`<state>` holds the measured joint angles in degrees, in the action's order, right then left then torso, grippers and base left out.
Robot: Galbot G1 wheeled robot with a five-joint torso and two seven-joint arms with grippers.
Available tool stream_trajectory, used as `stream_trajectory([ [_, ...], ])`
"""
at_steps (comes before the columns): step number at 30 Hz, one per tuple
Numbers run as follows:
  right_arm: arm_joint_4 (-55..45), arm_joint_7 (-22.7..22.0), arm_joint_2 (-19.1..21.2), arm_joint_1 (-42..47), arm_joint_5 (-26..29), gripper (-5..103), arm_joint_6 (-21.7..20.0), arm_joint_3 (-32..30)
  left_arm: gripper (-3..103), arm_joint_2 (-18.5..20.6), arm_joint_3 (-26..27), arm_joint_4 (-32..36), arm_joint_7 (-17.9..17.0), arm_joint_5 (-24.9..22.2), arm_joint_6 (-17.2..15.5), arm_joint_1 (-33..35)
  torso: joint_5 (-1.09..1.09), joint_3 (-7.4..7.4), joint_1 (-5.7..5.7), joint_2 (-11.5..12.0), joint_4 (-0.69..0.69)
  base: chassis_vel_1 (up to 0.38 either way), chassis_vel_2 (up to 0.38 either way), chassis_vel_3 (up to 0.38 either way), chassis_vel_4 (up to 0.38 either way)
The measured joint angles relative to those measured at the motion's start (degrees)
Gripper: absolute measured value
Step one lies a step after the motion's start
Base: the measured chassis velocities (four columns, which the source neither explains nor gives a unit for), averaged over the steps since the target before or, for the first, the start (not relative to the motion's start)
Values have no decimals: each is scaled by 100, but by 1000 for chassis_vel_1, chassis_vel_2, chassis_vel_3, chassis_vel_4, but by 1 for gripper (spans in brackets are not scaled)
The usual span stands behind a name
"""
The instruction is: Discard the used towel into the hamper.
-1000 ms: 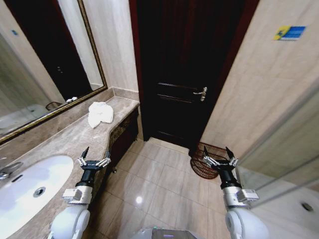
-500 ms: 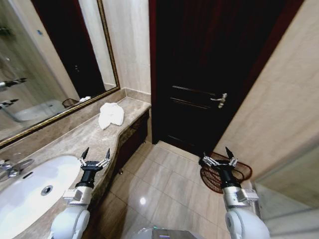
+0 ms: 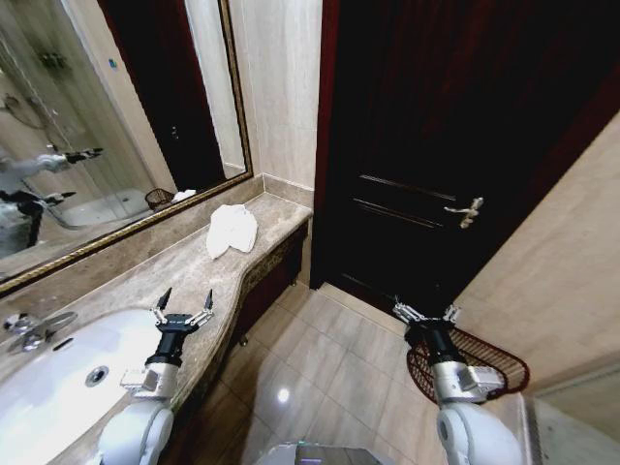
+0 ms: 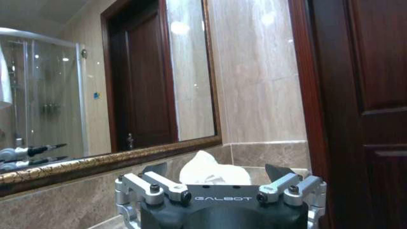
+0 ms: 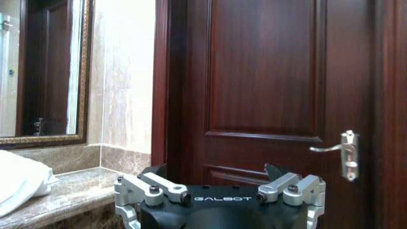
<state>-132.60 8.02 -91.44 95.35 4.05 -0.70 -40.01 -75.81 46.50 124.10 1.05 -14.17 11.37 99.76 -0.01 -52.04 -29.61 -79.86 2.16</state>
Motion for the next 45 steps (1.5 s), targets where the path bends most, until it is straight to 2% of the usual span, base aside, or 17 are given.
stream_trajectory([
  [35, 33, 124, -27, 67, -31, 100, 20, 23, 100, 5, -34, 76, -84, -46, -97, 28, 1, 0, 0, 0, 0, -115, 121, 121, -112],
  [41, 13, 85, -2, 35, 0, 100, -40, 51, 100, 139, -27, 62, -177, -84, -274, -79, -1, 0, -1, 0, 0, -123, 125, 110, -124],
  [45, -61, -51, 19, 24, 104, 100, -186, 85, 100, 283, -66, 120, -348, -103, -621, -283, -1, -1, -3, 1, 1, -78, 75, 79, -77],
])
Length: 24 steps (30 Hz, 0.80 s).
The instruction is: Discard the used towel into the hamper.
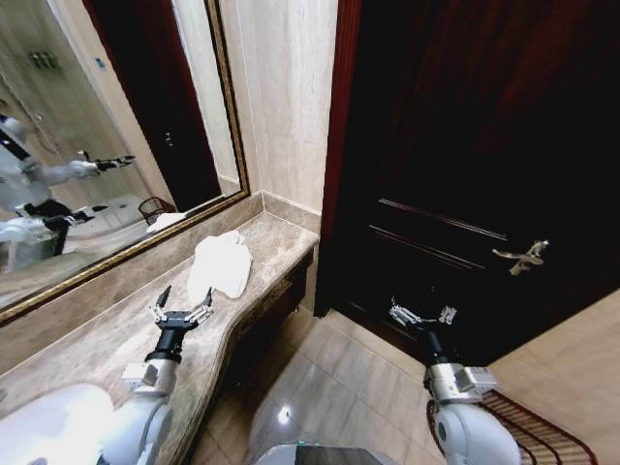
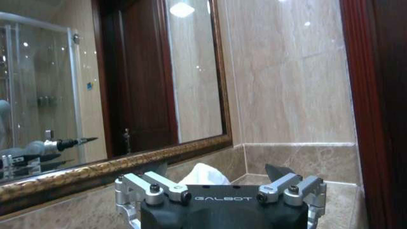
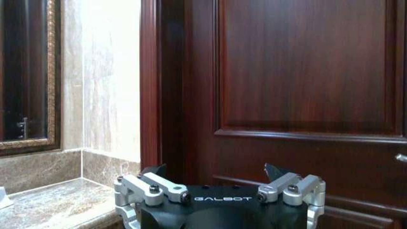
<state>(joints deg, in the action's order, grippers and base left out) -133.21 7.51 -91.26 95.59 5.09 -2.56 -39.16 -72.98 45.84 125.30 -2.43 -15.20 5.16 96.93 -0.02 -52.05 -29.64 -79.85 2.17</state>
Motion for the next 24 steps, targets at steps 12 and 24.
stream_trajectory([
  [12, 187, -35, 16, -38, 20, 100, 123, -18, 100, 736, -677, 411, -1721, -1196, -2340, -960, 3, 1, 5, -1, 0, -9, 7, 9, -7],
  [24, 325, 0, 23, -2, -81, 100, 196, 113, 100, 1491, -1289, -490, -2870, -2645, -2989, -2035, 0, 0, 3, -1, 1, 0, 0, 0, 0],
])
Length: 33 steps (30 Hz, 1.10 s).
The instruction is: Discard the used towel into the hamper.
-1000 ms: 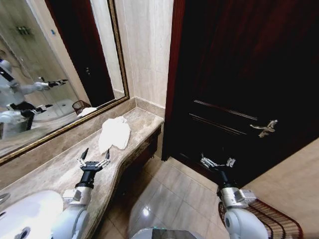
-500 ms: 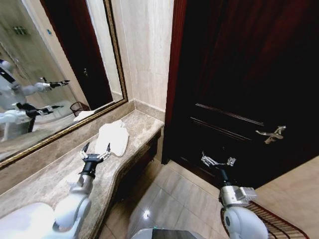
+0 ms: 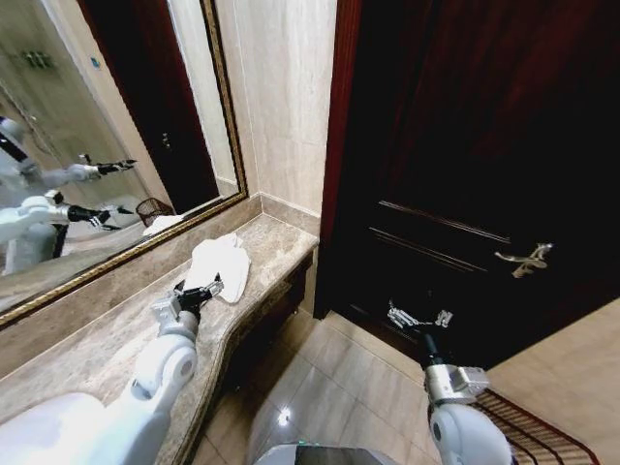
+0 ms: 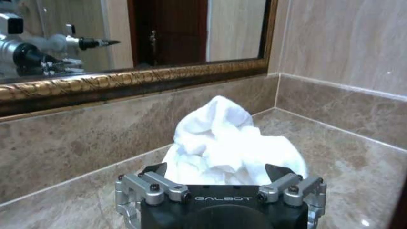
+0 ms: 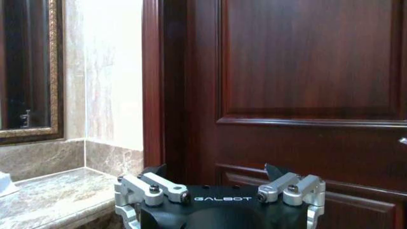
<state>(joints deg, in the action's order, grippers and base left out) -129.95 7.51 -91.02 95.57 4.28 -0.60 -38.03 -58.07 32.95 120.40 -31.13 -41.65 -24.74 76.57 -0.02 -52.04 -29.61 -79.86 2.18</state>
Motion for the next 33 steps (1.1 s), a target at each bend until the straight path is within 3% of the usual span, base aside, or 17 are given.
stream_trajectory([
  [8, 125, -17, 25, -53, -104, 100, 53, 107, 100, 723, -488, -587, -107, -758, -47, -766, 2, 0, 0, 0, -1, 0, 0, 0, 0],
  [12, 203, -18, 16, -5, -125, 100, 149, 140, 100, 929, -657, -800, 14, -832, 11, -1004, 2, 0, 0, 0, -2, 0, 0, 0, 0],
  [17, 339, -19, 53, -12, -152, 100, 220, 139, 100, 1052, -859, -1004, -56, -1136, -15, -1371, 2, 0, 0, 0, -2, 0, 0, 0, 0],
  [20, 350, -56, 55, -70, -227, 100, 223, 202, 100, 1087, -1148, -1223, -308, -1391, -41, -1725, 2, 0, 0, 0, -2, 0, 0, 0, 0],
  [33, 563, -311, 112, -204, -341, 100, 217, 461, 100, 1097, -1654, -1753, -407, -1628, -140, -2284, 4, 0, 0, 0, -1, 0, 0, 0, 0],
])
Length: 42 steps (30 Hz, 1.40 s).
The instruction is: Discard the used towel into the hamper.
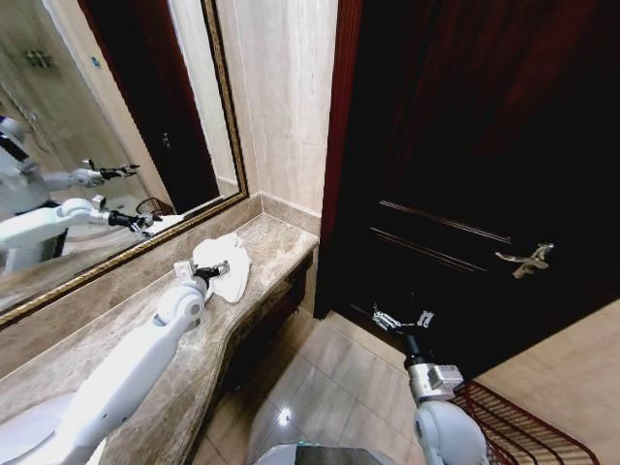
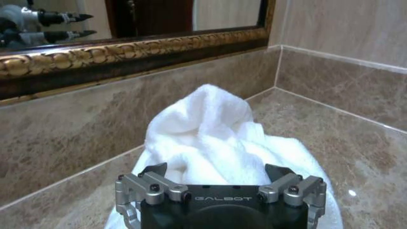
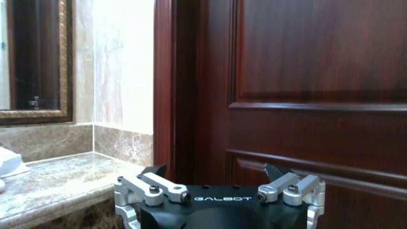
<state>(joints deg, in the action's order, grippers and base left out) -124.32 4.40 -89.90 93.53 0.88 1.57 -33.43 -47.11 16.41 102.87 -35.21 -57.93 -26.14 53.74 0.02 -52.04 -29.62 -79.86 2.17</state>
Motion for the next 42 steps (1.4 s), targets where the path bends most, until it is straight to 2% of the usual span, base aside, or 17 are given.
stream_trajectory([
  [4, 49, -45, 62, -48, 30, 100, -7, 17, 100, 23, -94, -193, -4, -15, -14, -115, -2, 0, 0, 0, -1, 0, 0, 0, 0],
  [13, 18, -73, 148, -211, 204, 100, -115, -122, 100, -103, -285, -961, 356, 240, 61, -456, -3, 0, 0, 0, 0, 0, 0, 0, 0],
  [25, 47, -88, 214, -362, 364, 100, -225, -257, 100, -42, -944, -1384, 470, 210, 30, -1086, -2, 0, 0, 0, -1, 0, 0, 0, 0],
  [27, 46, -87, 231, -371, 385, 100, -229, -280, 103, -43, -972, -1398, 470, 203, 16, -1110, -2, 0, 0, 0, -1, 0, 0, 0, 0],
  [30, 53, -87, 266, -398, 444, 100, -230, -335, 95, -115, -1023, -1455, 445, 185, 6, -1150, -2, 0, 0, 0, 0, 0, 0, 0, 0],
  [32, 55, -86, 273, -399, 456, 100, -230, -345, 94, -138, -1027, -1465, 425, 179, 6, -1152, -2, 0, 0, 0, 0, 0, 0, 0, 0],
  [34, 64, -85, 321, -403, 497, 100, -230, -370, 86, -206, -1044, -1482, 359, 165, 10, -1163, -2, 0, 0, 0, -1, 0, 0, 0, 0],
  [36, 76, -84, 349, -412, 517, 100, -230, -381, 86, -224, -1062, -1483, 317, 153, 14, -1172, -2, 0, 0, 0, -1, 0, 0, 0, 0],
  [42, 123, -80, 441, -444, 625, 100, -217, -415, 67, -256, -1127, -1468, 165, 123, 37, -1187, -2, 0, 1, 0, -1, 0, 0, 0, 0],
])
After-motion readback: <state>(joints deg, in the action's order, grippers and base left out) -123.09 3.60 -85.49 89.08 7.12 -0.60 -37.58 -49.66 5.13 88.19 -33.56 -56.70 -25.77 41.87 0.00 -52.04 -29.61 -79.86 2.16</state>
